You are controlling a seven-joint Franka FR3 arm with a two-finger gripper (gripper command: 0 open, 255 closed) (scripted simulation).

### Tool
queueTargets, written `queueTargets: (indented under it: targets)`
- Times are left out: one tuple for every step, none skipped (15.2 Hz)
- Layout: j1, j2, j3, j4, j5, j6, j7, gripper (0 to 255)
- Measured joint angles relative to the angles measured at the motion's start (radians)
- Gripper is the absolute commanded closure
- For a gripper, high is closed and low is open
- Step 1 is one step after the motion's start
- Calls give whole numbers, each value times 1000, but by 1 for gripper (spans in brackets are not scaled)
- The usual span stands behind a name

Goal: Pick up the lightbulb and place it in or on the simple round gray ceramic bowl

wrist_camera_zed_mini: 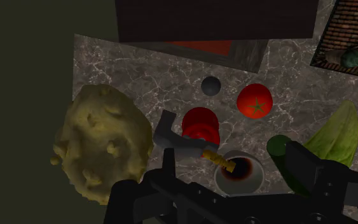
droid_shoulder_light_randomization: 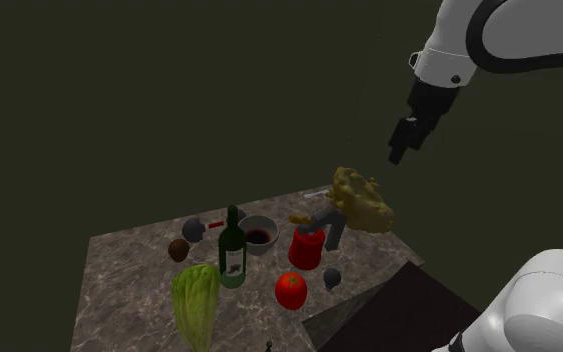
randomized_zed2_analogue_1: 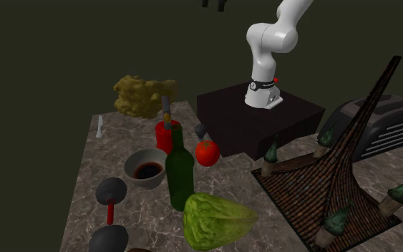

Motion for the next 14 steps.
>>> queueTargets:
  targets:
    - [0, 0, 0, 0, 0, 0, 0, 0]
    - [1, -7, -2, -21, 1, 14, -1, 0]
    - [2, -6, -5, -49, 3, 43, -3, 0]
    - [4, -7, -10, -77, 5, 69, -6, 0]
    - [5, 1, -14, -100, 7, 100, -9, 0]
    - [6, -4, -21, -138, 8, 135, -14, 0]
    - [7, -3, -26, -170, 10, 169, -19, 0]
    - [9, -2, -29, -200, 13, 199, -21, 0]
    - [10, -5, -35, -234, 14, 231, -26, 0]
    - [9, 5, -45, -266, 13, 273, -35, 0]
    - [9, 14, -54, -292, 13, 309, -44, 0]
    - [7, 27, -63, -315, 12, 345, -53, 0]
    - [10, 45, -66, -336, 15, 384, -55, 0]
    - [13, 47, -70, -374, 18, 425, -59, 0]
